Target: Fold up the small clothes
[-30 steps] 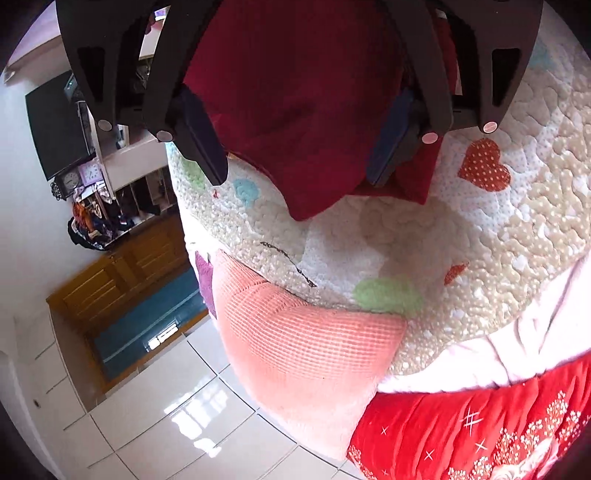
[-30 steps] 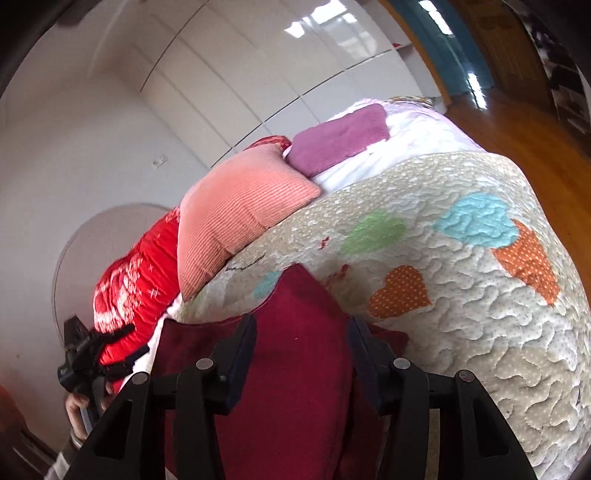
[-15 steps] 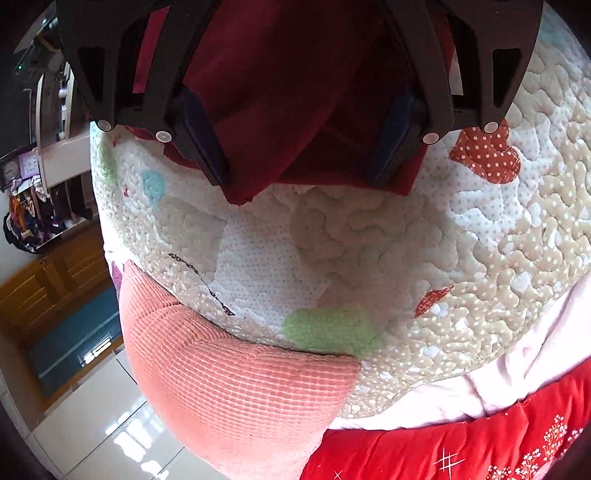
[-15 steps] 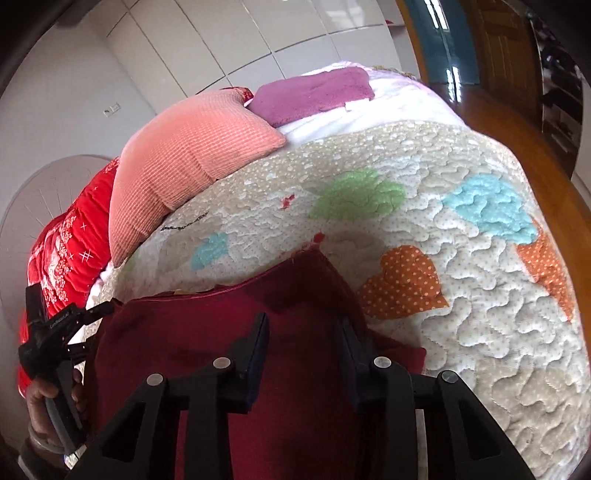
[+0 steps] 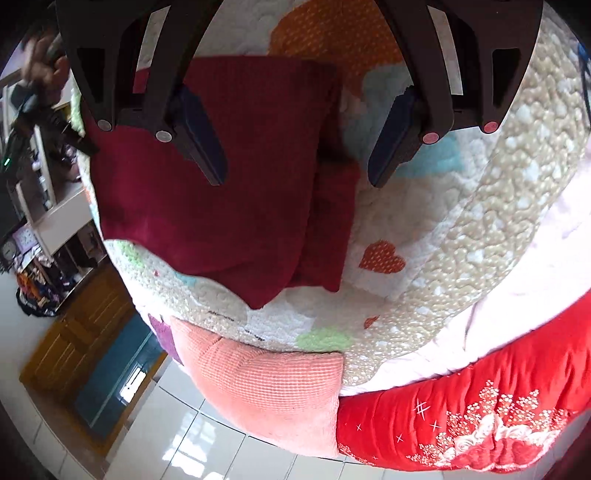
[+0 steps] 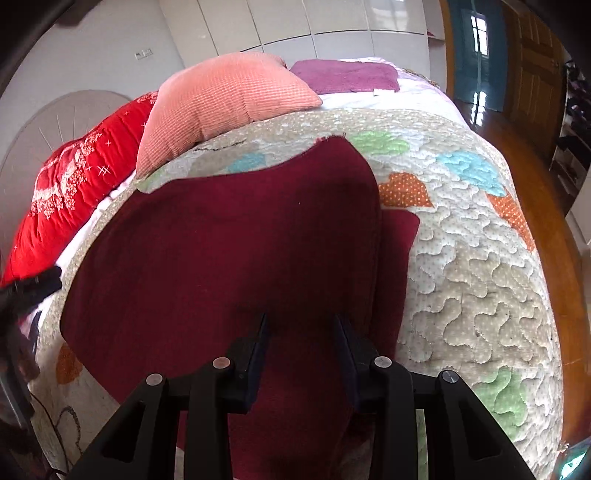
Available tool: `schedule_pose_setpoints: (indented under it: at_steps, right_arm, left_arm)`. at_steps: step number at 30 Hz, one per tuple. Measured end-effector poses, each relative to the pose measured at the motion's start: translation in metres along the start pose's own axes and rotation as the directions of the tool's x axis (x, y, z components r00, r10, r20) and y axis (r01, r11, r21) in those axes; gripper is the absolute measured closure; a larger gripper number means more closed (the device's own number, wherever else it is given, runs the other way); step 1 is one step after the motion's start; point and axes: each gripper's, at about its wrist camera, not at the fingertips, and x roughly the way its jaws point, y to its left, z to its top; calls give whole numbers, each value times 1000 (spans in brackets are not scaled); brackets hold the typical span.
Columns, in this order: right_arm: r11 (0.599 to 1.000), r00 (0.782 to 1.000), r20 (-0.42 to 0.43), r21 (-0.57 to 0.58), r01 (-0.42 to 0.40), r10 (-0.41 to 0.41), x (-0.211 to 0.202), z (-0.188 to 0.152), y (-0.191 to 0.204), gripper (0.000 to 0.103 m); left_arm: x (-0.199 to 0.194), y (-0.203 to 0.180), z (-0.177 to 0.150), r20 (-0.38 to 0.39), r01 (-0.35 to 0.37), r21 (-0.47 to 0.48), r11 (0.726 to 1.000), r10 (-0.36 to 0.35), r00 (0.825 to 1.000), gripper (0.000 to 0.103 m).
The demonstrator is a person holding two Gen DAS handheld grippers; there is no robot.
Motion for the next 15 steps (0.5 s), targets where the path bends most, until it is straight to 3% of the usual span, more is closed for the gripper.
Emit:
schedule_pose_setpoints:
  at_steps: [4, 9, 12, 15]
  right_arm:
    - [993, 993, 38, -30, -111, 112, -9, 14, 36, 68]
    - [965, 966, 8, -43, -259, 260, 17, 35, 92, 69]
    - [948, 950, 2, -65, -311, 311, 35, 50, 135, 68]
    - [940, 946, -33, -106, -324, 323, 70, 65, 176, 60]
  left_arm:
    - [2, 7, -26, 2, -17, -25, 1000, 17, 1000, 24]
    - [17, 10, -37, 19, -1, -48, 999, 2, 1000, 24]
    - [25, 9, -41, 3, 3, -14, 1000, -2, 1000, 24]
    - [28, 15, -36, -1, 45, -38, 998, -45, 999, 24]
